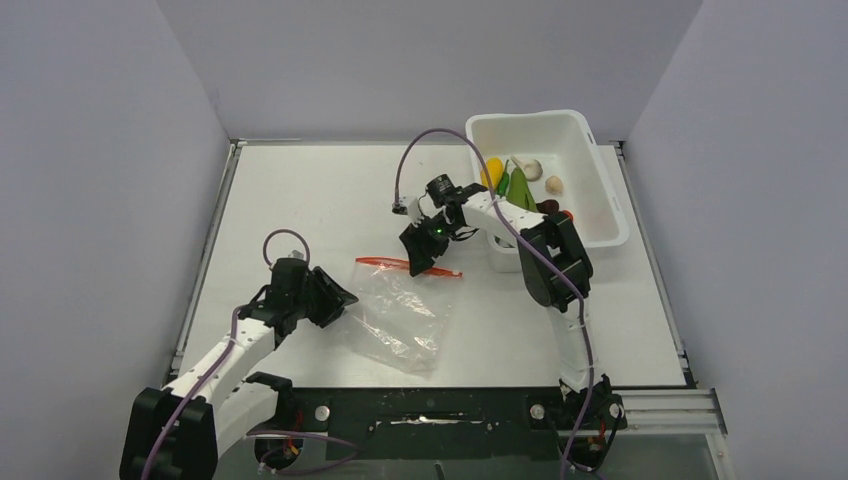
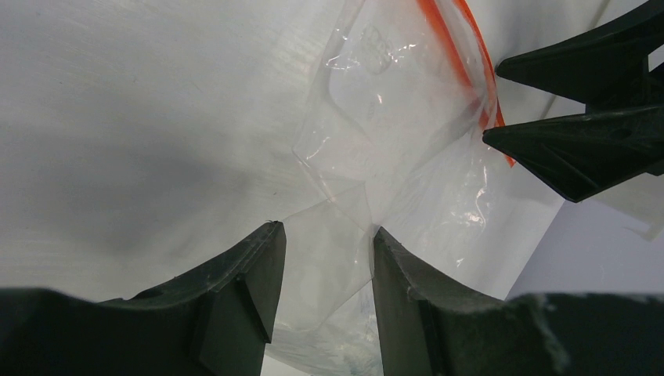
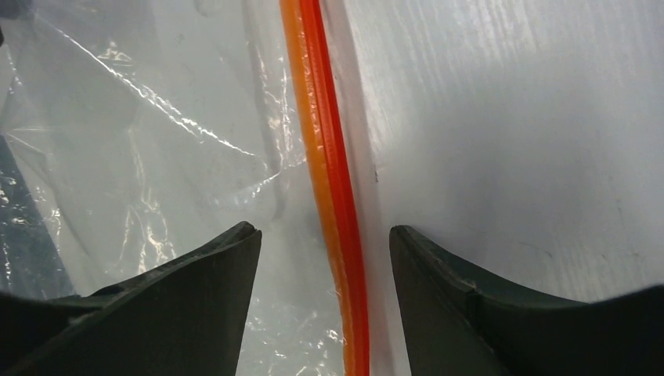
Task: Place the food in the zip-top bag and seal the zipper
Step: Pick up the zipper food storage bag at the center of the board.
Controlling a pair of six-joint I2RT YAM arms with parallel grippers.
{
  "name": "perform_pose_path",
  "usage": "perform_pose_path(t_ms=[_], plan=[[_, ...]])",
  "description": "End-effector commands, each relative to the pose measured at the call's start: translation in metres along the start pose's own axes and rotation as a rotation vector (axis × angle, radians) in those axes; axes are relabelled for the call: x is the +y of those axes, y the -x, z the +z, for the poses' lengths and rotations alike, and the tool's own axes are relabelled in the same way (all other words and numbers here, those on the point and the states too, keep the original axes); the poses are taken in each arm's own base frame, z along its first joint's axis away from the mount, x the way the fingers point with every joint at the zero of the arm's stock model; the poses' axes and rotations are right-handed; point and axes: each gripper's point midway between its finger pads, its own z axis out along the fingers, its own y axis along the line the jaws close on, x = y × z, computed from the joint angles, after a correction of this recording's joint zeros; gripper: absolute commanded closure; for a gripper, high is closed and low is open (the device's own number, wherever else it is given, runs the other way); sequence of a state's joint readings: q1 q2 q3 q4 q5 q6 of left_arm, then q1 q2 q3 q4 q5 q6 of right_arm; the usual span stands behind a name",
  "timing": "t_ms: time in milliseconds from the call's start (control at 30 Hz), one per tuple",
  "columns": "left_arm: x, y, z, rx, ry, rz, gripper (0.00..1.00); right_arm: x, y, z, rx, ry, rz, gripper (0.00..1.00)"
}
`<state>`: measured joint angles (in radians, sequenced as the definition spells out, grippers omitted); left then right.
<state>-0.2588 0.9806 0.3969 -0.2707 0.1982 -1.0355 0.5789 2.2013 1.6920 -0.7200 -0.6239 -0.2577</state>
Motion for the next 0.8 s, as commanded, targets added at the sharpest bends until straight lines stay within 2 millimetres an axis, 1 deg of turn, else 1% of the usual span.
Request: perform_pose_path(t_ms=[0,67,133,167,267,367,400,533,600,633,700,767], plan=[[-0.005,0.005,0.004,-0.026,-0.036,0.006,0.58,0.017,0.008,0.004,-0.035,0.07,-0.051,0.41],[-0.003,0.005,0.005,-0.026,-0.03,0.005,0.58,0.017,0.005,0.007,-0.029,0.075,-0.048,0.45],[-0.001,0.004,0.005,-0.027,-0.027,0.005,0.59,0.017,0.004,0.007,-0.026,0.073,-0.046,0.46],[0.0,0.004,0.004,-0.03,-0.026,0.004,0.59,0.017,0.004,0.007,-0.024,0.072,-0.045,0.48],[0.0,0.005,0.004,-0.036,-0.028,0.003,0.59,0.019,0.007,0.004,-0.034,0.065,-0.053,0.6],[0.0,0.005,0.003,-0.041,-0.029,0.002,0.59,0.021,0.014,-0.004,-0.061,0.046,-0.064,0.78],[0.001,0.005,0.002,-0.043,-0.026,0.002,0.59,0.021,0.016,-0.008,-0.069,0.034,-0.065,0.83],[0.0,0.007,-0.001,-0.057,-0.032,0.004,0.59,0.026,0.027,-0.028,-0.112,-0.045,-0.065,0.94],[-0.006,0.014,-0.006,-0.085,-0.033,0.015,0.58,0.031,0.032,-0.039,-0.137,-0.102,-0.076,0.99],[-0.012,0.019,-0.01,-0.098,-0.039,0.027,0.57,0.033,0.033,-0.044,-0.146,-0.139,-0.079,1.0],[-0.025,0.034,-0.022,-0.151,-0.037,0.06,0.53,0.037,0.036,-0.055,-0.158,-0.213,-0.087,1.0],[-0.042,0.051,-0.036,-0.205,-0.032,0.1,0.5,0.037,0.039,-0.068,-0.159,-0.32,-0.096,1.0]])
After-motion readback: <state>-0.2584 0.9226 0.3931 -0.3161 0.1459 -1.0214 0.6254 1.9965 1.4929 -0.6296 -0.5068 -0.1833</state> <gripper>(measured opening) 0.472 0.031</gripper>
